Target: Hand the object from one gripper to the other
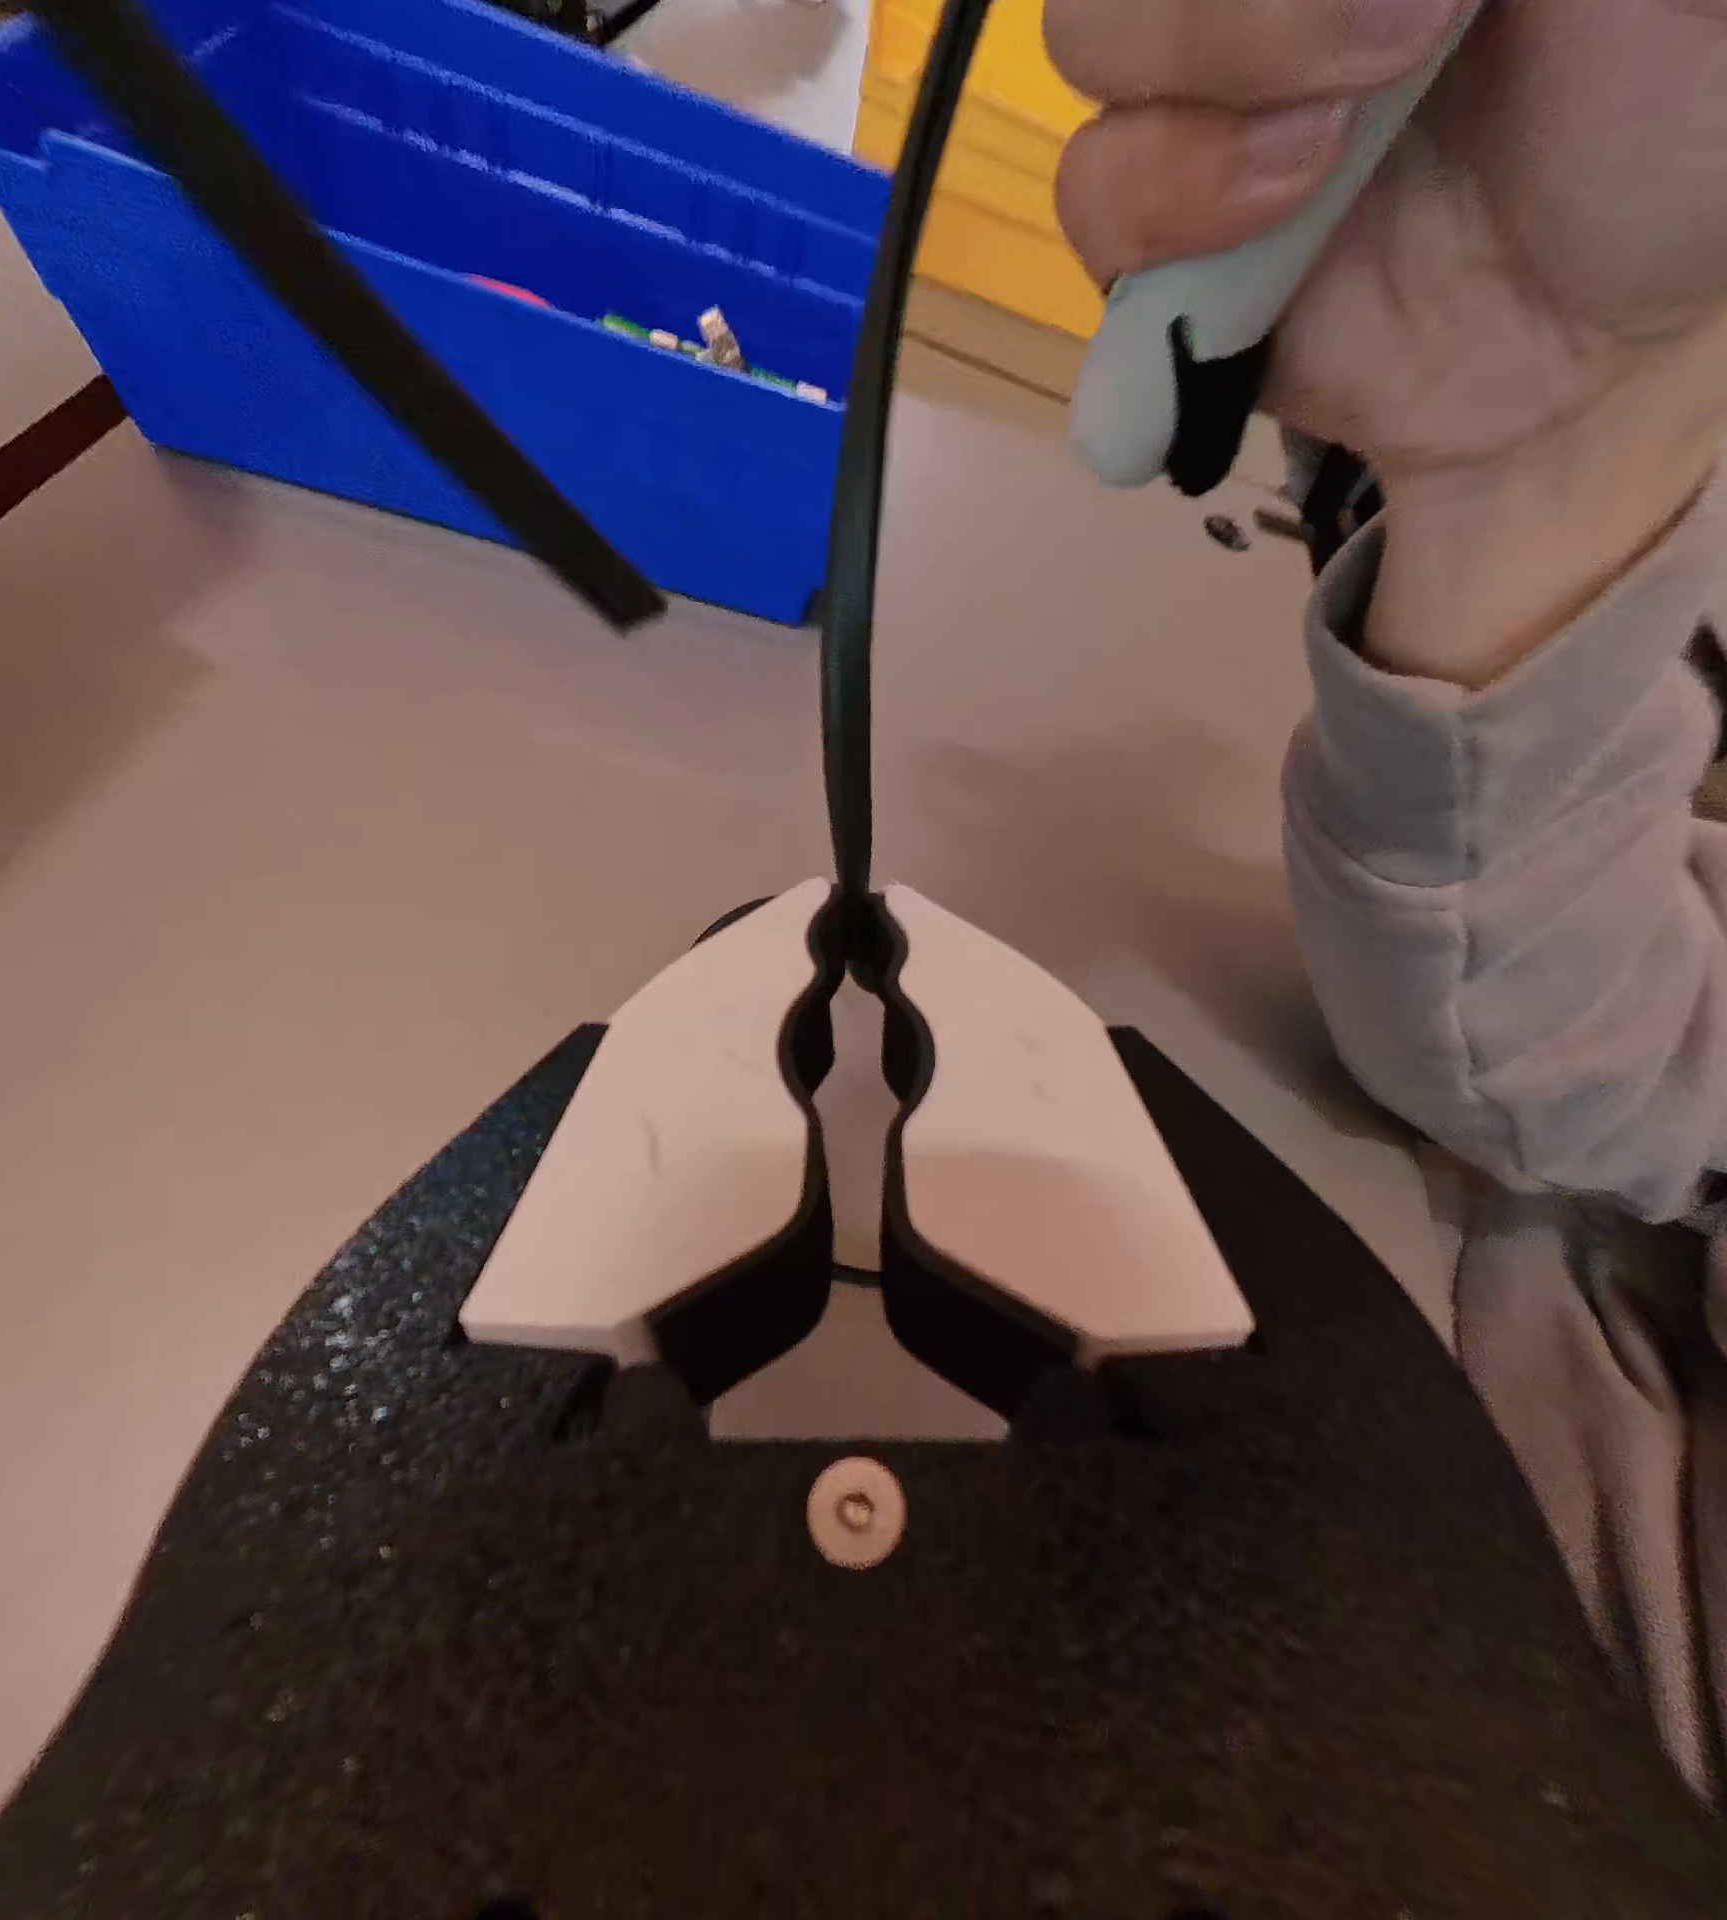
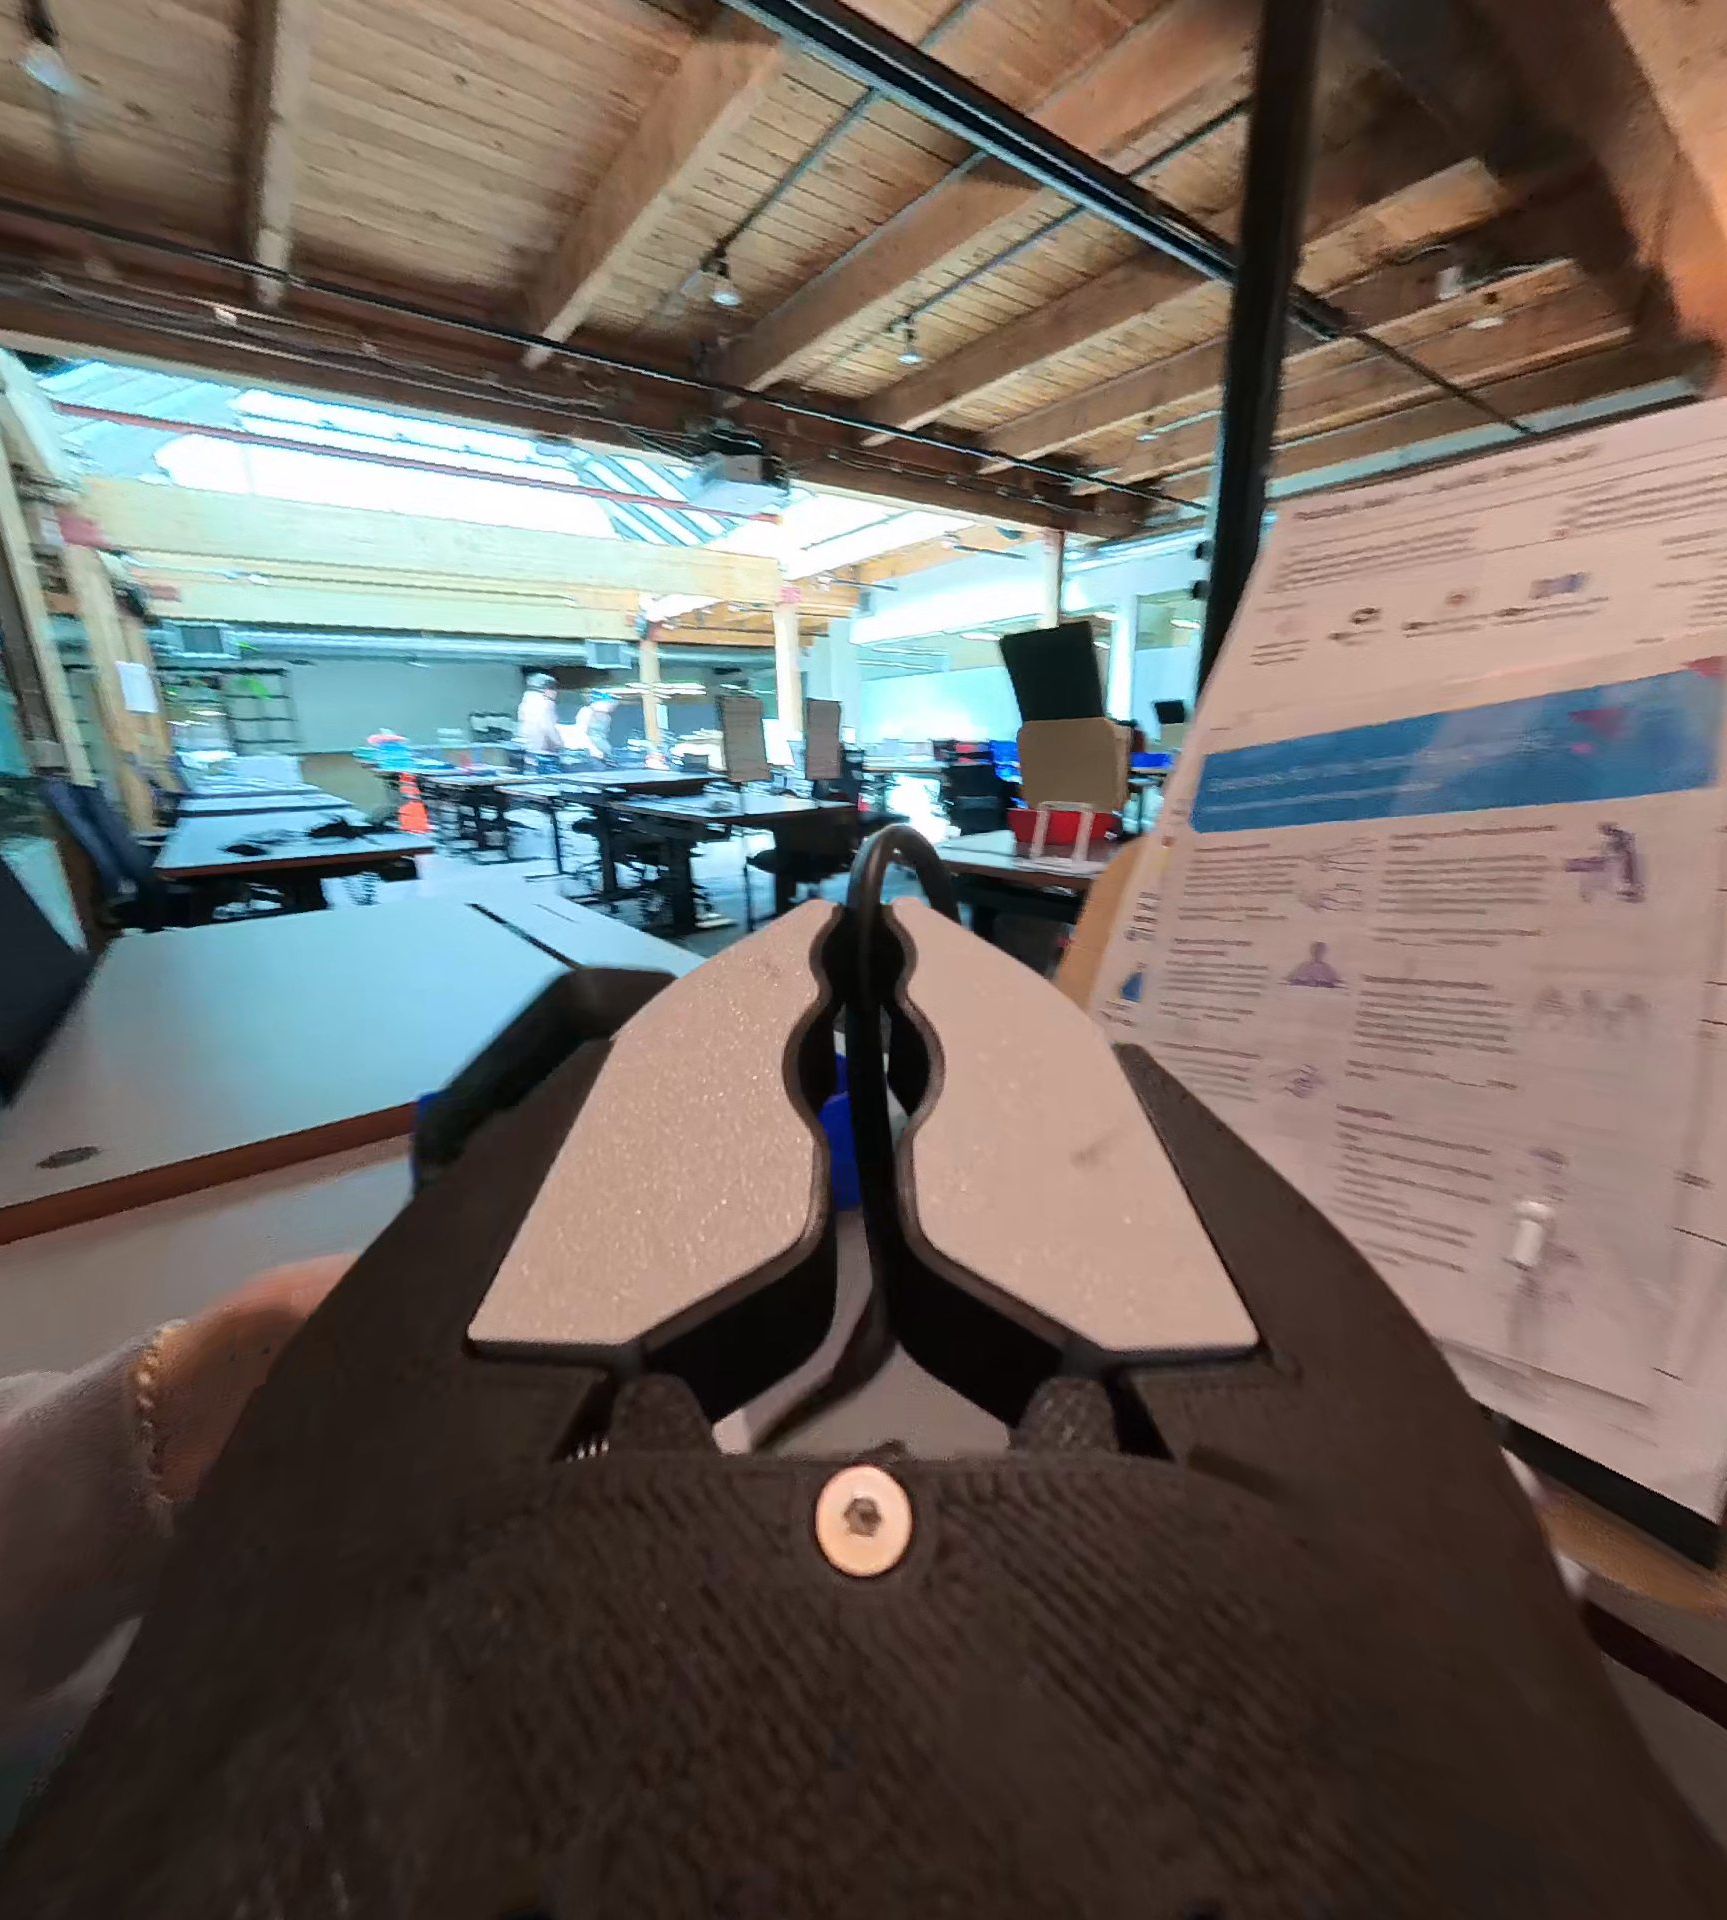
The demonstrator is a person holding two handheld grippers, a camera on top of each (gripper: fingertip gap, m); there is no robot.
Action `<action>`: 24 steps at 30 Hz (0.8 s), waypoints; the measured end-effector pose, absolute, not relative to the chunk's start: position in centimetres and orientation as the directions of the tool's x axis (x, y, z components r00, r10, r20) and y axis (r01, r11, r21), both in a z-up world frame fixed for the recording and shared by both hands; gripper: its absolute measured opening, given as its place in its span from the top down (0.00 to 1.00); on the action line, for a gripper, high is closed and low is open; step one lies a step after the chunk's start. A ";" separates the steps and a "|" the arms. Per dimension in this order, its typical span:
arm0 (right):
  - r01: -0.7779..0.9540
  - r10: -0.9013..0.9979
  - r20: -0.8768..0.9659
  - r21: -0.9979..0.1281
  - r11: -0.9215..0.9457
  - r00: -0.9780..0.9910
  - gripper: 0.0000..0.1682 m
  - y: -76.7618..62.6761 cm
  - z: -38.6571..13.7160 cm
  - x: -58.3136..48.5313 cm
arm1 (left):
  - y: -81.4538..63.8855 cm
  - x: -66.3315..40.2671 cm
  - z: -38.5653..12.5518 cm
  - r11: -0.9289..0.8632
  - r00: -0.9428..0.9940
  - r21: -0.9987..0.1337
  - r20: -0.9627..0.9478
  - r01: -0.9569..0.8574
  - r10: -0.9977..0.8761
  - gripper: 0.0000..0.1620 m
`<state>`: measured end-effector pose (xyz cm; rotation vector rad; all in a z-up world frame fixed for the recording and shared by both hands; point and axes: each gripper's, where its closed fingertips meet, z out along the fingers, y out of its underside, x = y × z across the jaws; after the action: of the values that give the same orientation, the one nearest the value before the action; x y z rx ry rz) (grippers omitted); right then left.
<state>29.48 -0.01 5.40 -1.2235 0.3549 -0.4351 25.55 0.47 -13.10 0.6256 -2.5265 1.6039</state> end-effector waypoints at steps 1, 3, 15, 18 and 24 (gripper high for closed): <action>0.120 -0.533 -0.040 -0.957 0.263 0.845 0.97 -0.7 5.1 30.1 | 0.9 25.7 -12.4 0.333 -0.907 -0.858 0.297 -0.390 -0.298 0.98; 0.071 -0.604 -0.085 -0.971 0.230 0.792 0.97 -2.1 3.8 31.7 | 2.1 26.3 -10.3 0.229 -0.888 -0.881 0.336 -0.415 -0.316 0.98; 0.087 -0.347 0.164 -0.970 -0.226 0.923 0.51 2.6 -1.8 27.2 | 9.7 27.1 0.0 -0.305 -0.772 -0.832 0.548 -0.463 -0.323 0.98; 0.245 -0.240 0.335 -0.908 -0.340 0.911 0.64 5.7 -2.9 25.3 | 9.7 26.5 0.6 -0.295 -0.788 -0.849 0.520 -0.438 -0.328 0.98; 0.328 -0.248 0.430 -0.873 -0.362 0.868 0.85 8.2 -3.3 26.2 | 9.5 26.0 1.1 -0.286 -0.804 -0.861 0.500 -0.420 -0.323 0.98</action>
<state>26.21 8.25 -3.33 -1.8462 -0.0605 -0.6004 26.02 9.53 1.07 0.9586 -1.8364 2.2736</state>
